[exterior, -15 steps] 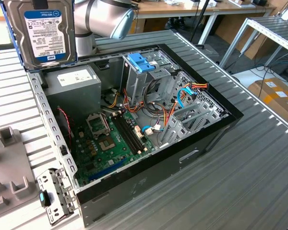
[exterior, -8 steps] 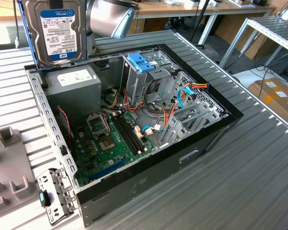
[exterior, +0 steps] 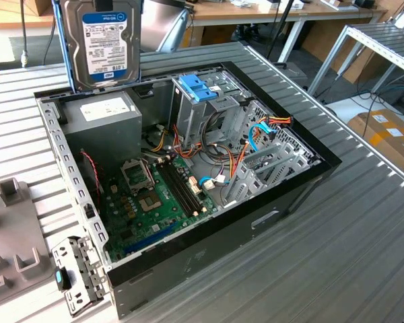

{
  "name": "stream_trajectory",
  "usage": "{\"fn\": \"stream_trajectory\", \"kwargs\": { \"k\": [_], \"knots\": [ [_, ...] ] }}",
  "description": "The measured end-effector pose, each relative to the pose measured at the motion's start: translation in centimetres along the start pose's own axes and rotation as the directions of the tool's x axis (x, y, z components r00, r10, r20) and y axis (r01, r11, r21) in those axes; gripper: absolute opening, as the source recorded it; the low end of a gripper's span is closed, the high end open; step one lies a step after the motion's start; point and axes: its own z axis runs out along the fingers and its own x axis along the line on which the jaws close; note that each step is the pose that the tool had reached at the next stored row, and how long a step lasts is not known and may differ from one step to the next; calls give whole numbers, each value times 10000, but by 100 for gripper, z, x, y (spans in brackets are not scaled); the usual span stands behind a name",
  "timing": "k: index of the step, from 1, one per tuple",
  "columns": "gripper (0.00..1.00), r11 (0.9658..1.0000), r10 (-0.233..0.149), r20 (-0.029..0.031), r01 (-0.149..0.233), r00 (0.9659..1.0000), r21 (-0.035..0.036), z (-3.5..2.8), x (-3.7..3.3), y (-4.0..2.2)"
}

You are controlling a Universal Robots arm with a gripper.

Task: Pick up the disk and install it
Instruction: 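Pick up the disk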

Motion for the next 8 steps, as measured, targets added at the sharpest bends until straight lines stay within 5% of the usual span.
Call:
{"fn": "stream_trajectory", "kwargs": {
  "k": [8],
  "knots": [
    [35, 10000, -1, 0, 1, 10000, 0, 2, -5, -313]
  ]
}}
